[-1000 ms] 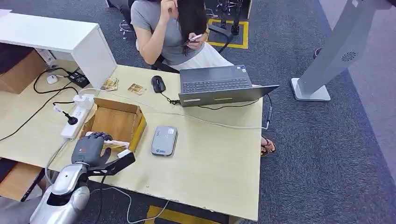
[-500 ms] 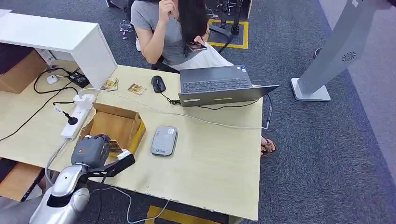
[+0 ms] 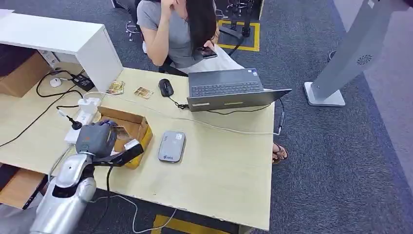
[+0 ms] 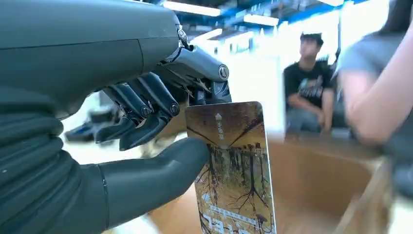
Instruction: Pass the card to the sensor for recognition and then transmit it.
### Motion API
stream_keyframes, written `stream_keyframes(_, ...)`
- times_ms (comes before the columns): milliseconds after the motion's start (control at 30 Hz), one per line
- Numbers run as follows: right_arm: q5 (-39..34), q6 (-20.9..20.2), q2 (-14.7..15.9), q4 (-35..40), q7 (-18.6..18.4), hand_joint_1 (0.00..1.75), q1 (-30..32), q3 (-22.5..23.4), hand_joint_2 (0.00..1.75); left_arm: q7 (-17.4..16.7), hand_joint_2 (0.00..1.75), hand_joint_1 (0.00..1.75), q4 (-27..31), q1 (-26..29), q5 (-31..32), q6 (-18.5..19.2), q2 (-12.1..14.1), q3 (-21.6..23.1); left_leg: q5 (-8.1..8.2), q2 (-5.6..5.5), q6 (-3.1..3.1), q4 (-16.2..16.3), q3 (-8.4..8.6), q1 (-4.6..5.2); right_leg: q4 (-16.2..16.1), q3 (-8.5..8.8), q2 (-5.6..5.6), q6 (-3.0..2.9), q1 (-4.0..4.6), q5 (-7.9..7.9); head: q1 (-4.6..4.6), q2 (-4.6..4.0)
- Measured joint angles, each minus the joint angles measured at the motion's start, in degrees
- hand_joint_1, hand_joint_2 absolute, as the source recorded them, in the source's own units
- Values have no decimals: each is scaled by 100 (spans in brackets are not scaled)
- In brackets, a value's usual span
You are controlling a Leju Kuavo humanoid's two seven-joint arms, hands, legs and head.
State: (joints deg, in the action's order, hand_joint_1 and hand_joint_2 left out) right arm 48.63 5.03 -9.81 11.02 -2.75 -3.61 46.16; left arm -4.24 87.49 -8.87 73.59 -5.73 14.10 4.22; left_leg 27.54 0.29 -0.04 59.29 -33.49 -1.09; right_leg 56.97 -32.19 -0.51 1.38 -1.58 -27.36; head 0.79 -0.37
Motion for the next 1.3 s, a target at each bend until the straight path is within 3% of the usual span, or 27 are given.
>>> stream_keyframes(133,35,-17,0,0,-2,0,-13,0,0,-63,175,175,-133,-540,13,31,-7,166,0,24,0,0,4,0,1,-4,18,-11,0,11,0,0)
stream_keyframes(467,139,-39,4,0,4,0,-12,0,0,-118,175,175,-266,-880,130,-67,-15,386,-1,18,0,0,0,0,-1,-16,15,-11,0,10,2,0)
stream_keyframes(600,289,-52,4,0,-15,0,-35,-11,0,-205,175,175,-744,-1837,310,-293,-46,553,-18,3,2,1,-11,-2,0,-14,1,-10,2,19,-2,-2)
stream_keyframes(767,494,-89,4,0,-28,0,-45,-68,0,-219,175,175,-1786,-3272,640,-603,-39,758,-30,7,-3,1,-13,-2,1,-19,7,-11,2,37,0,-2)
stream_keyframes(933,570,-129,4,-2,-44,0,-58,-140,0,-195,175,175,-2781,-4231,789,-625,-61,1001,-31,11,-2,1,-12,-1,1,-19,13,-11,1,38,0,0)
stream_keyframes(1300,608,-135,4,-2,-70,0,-64,-142,0,-153,175,175,-3527,-4523,844,-708,-162,1149,-31,14,-3,1,-14,-1,1,-25,15,-11,1,37,0,0)
